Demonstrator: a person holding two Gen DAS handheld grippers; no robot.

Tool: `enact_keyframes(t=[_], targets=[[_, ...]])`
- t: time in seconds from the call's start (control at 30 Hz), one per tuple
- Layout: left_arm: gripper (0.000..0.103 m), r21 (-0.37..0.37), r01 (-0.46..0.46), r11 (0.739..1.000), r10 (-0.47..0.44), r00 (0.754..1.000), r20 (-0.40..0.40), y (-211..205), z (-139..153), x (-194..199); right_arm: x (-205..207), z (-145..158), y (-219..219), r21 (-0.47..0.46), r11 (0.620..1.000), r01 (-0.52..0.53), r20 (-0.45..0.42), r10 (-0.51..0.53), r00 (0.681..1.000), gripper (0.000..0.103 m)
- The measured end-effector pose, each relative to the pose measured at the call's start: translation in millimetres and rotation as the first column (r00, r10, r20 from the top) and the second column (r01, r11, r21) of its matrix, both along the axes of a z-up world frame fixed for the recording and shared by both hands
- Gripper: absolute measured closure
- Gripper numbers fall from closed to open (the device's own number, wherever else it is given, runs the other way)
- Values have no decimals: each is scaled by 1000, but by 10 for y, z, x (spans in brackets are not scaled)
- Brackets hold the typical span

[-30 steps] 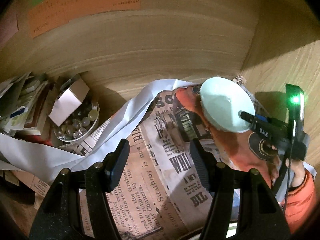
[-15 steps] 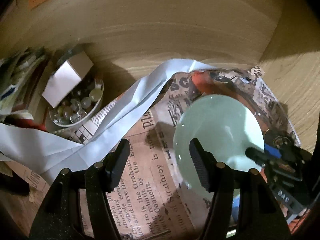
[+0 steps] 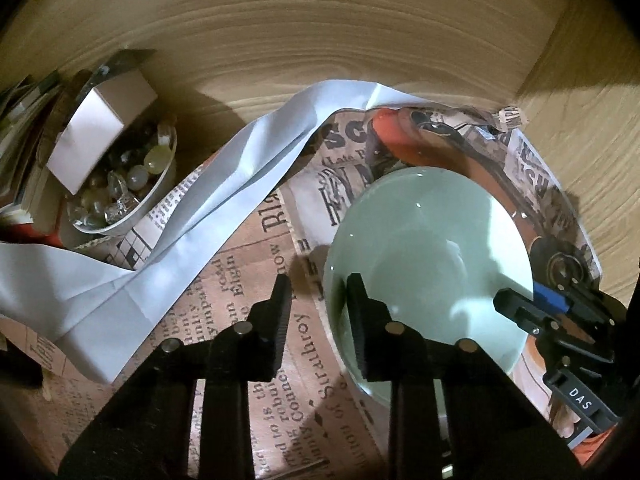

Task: Organize plates and bowls
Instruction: 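Lift the mint green bowl with the left tool and carry it over the bowl stack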

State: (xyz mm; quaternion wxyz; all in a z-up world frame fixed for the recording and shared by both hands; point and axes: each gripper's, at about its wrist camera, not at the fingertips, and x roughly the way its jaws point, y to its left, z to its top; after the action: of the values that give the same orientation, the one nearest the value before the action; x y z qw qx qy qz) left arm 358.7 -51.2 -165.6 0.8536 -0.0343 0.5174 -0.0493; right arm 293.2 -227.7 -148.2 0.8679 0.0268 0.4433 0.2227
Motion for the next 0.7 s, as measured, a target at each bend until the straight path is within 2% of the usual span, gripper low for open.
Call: enact_keyframes(t=[0.1, 0.2, 0.37, 0.57, 0.7], targets=[[93, -6, 27, 1000, -28, 1000, -10, -43, -5, -2, -11, 19, 14, 3, 1000, 2, 4, -2, 1000, 81], [92, 18, 36, 999, -36, 999, -2, -82, -2, -23, -41, 51, 37, -10, 1000, 7, 15, -7, 1000, 81], [92, -22, 26, 999, -26, 1000, -14, -38, 32, -52, -111, 127, 26, 7, 1000, 21, 33, -22, 999, 81], [92, -43, 19, 999, -17, 999, 37, -32, 252, -179, -221, 343, 9, 33, 999, 34, 78, -37, 996, 81], [92, -39, 21, 999, -17, 995, 98, -27, 449, -382, -360, 512, 26, 43, 999, 34, 123, -39, 992, 81]])
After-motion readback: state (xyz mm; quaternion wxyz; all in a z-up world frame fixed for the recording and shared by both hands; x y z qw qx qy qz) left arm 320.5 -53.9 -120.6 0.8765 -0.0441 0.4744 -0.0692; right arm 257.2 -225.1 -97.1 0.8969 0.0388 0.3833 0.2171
